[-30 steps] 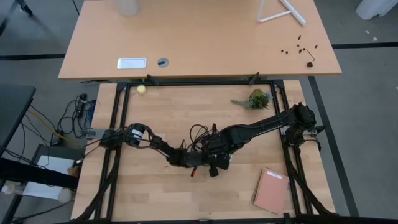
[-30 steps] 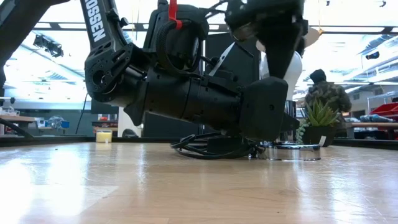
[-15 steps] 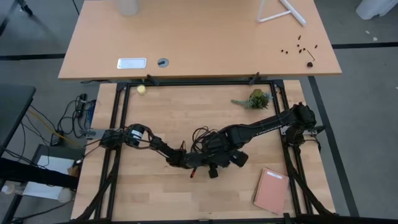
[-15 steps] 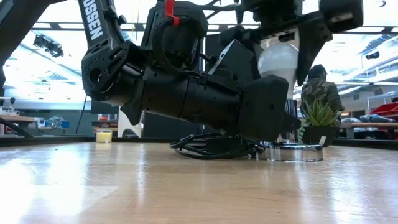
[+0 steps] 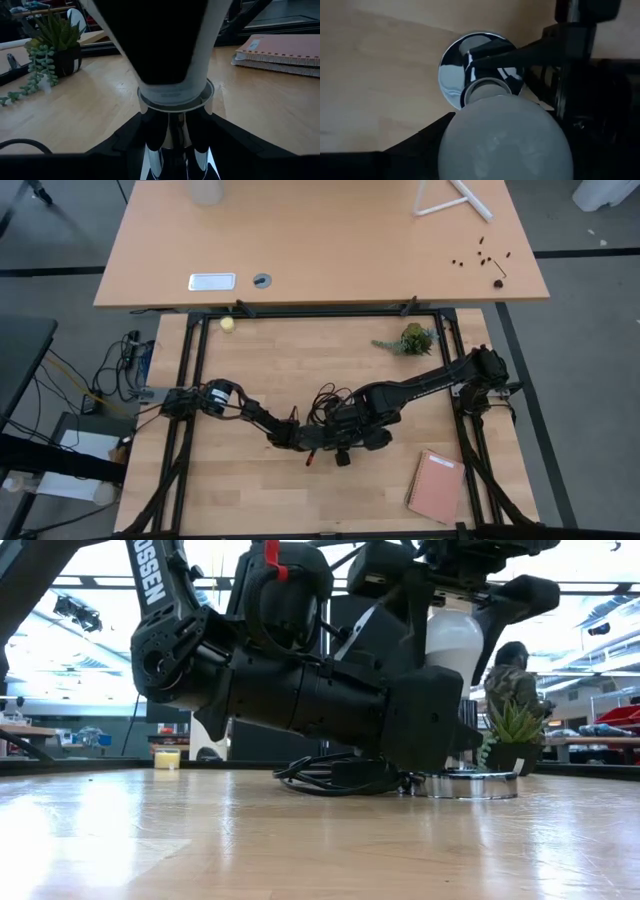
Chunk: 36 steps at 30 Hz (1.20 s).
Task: Screw lightbulb
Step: Remove the light bulb from the lamp
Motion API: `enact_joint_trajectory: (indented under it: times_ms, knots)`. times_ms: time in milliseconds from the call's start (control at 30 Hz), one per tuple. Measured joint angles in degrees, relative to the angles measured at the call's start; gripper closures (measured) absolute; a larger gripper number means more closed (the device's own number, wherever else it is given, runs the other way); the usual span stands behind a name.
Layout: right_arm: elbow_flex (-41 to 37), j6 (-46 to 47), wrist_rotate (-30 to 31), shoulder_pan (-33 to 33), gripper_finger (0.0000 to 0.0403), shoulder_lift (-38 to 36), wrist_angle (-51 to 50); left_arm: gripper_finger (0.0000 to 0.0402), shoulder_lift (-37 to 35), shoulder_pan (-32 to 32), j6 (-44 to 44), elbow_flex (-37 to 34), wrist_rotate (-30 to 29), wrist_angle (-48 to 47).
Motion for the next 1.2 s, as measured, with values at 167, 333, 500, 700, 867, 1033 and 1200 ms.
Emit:
enact_joint_trajectory:
  times_ms: [167,333,500,700,867,1033,1200]
  knots:
    - [-0.02,7.67,-1.93,0.26,0.0116,0.00,1.29,0.0213,0.00,-0.04,0.55,-0.02,0.39,0.04]
    - [-0.02,22.25,-1.76,0.61,0.0107,0.00,2.05,0.0213,0.00,-0.24,0.63,0.04,0.60,0.06]
    - [-0.02,35.51,-0.96,0.63,0.0093,0.00,1.15,0.0213,0.00,-0.33,0.55,0.09,0.66,0.04]
    - [0.00,53.81,-2.34,0.66,0.0061,0.00,-4.18,0.0213,0.00,-0.33,0.26,0.09,0.64,-0.22]
    - [0.02,74.79,-7.38,0.80,0.0040,0.00,-5.60,0.0213,0.00,-0.43,0.29,0.09,0.59,-0.22]
    - [0.02,105.23,-6.36,0.83,0.0040,0.00,-5.86,0.0213,0.00,-0.55,-0.13,0.09,0.42,-0.22]
    - [0.02,132.64,-4.91,0.90,0.0045,0.00,-5.45,0.0213,0.00,-0.55,-0.13,0.07,1.16,-0.17]
